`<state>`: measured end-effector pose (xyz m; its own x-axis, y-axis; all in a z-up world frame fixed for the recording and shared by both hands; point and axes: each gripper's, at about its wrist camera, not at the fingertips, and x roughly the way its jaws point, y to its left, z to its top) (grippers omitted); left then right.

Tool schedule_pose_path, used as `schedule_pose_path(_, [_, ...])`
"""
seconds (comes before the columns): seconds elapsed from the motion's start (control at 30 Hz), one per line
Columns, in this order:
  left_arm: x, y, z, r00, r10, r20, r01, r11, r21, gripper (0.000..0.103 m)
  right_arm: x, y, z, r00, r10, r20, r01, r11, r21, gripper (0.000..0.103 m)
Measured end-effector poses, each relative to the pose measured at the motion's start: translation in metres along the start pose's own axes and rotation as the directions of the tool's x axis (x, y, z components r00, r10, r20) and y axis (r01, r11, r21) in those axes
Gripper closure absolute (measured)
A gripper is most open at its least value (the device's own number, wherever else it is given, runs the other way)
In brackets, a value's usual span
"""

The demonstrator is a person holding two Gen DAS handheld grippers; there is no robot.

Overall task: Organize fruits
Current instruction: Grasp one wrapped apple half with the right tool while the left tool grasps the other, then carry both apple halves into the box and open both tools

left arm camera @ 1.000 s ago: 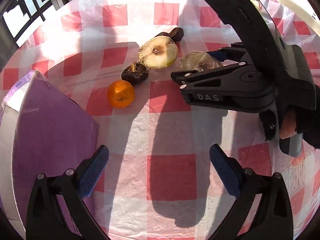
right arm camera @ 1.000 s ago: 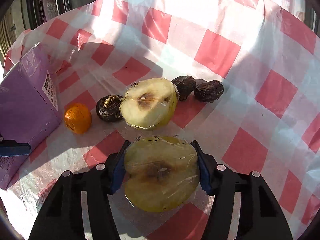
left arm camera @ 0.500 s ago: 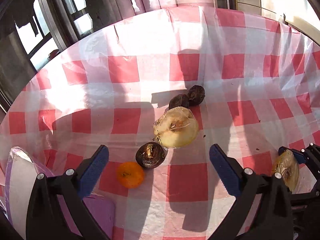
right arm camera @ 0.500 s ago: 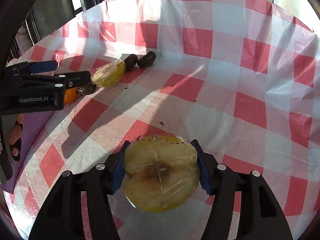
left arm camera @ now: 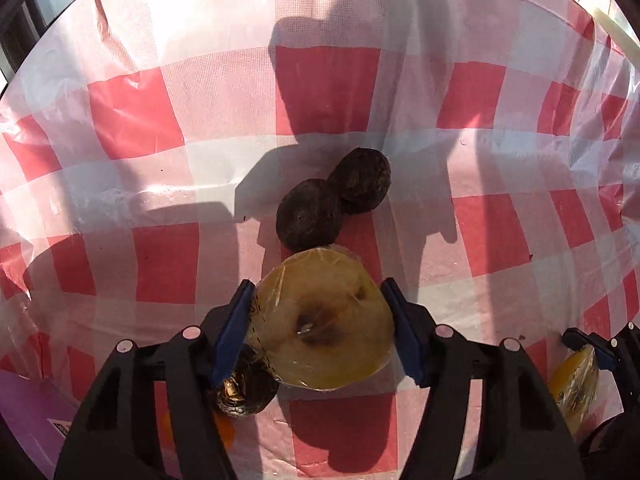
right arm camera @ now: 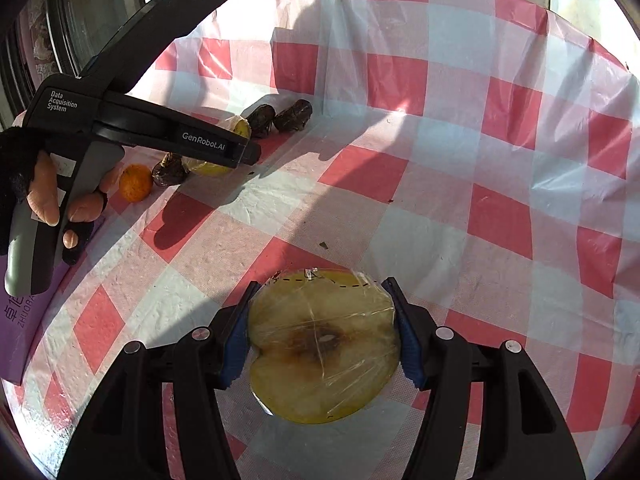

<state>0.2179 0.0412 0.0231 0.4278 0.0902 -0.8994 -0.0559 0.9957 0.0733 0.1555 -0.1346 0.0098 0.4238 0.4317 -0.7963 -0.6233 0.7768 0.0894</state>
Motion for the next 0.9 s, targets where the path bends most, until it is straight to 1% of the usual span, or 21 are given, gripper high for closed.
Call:
schedule_pose_path(0.1, [-0.012, -0.012, -0.014, 1.0, 0.007, 0.023, -0.007, 0.999, 0.038, 0.039, 0.0, 0.002, 0.001, 1.0, -0.006, -0.002, 0.006, 1.0, -0.003, 0.042])
schedule_pose_path(0.13, [-0.017, -0.016, -0.018, 1.0, -0.001, 0.025, 0.0, 0.999, 0.044, 0.039, 0.001, 0.003, 0.001, 1.0, -0.009, -0.002, 0.009, 1.0, -0.004, 0.042])
schedule_pose_path(0.2, [-0.026, -0.024, -0.027, 1.0, -0.021, 0.018, 0.02, 0.999, 0.047, 0.039, 0.001, 0.005, 0.001, 1.0, -0.019, -0.004, 0.019, 1.0, -0.01, 0.042])
schedule_pose_path(0.37, [-0.04, -0.041, -0.051, 0.999, -0.034, -0.009, 0.035, 0.998, 0.046, 0.039, 0.001, 0.011, 0.0, 0.998, -0.064, -0.005, 0.064, 0.998, -0.015, 0.043])
schedule_pose_path(0.43, [-0.046, -0.048, -0.06, 0.999, -0.048, -0.017, 0.049, 0.997, 0.055, 0.039, -0.002, 0.008, -0.003, 0.996, -0.085, -0.013, 0.085, 0.996, 0.031, 0.043])
schedule_pose_path(0.5, [-0.054, -0.054, -0.071, 0.998, -0.064, -0.018, 0.065, 0.994, 0.089, 0.039, -0.01, 0.006, -0.009, 0.993, -0.117, -0.034, 0.12, 0.989, 0.081, 0.043])
schedule_pose_path(0.6, [-0.066, -0.065, -0.087, 0.996, -0.089, -0.022, 0.092, 0.986, 0.139, 0.039, -0.031, -0.003, -0.029, 0.987, -0.146, -0.067, 0.157, 0.963, 0.221, 0.043])
schedule_pose_path(0.67, [-0.071, -0.071, -0.094, 0.994, -0.106, -0.028, 0.109, 0.981, 0.162, 0.039, -0.047, -0.005, -0.045, 0.983, -0.16, -0.093, 0.18, 0.943, 0.279, 0.043])
schedule_pose_path(0.8, [-0.081, -0.074, -0.117, 0.988, -0.152, -0.043, 0.157, 0.974, 0.166, 0.039, -0.077, -0.001, -0.07, 0.975, -0.183, -0.129, 0.217, 0.913, 0.345, 0.043])
schedule_pose_path(0.9, [-0.09, -0.076, -0.129, 0.978, -0.197, -0.06, 0.205, 0.964, 0.17, 0.039, -0.095, 0.004, -0.081, 0.97, -0.189, -0.154, 0.233, 0.903, 0.362, 0.043])
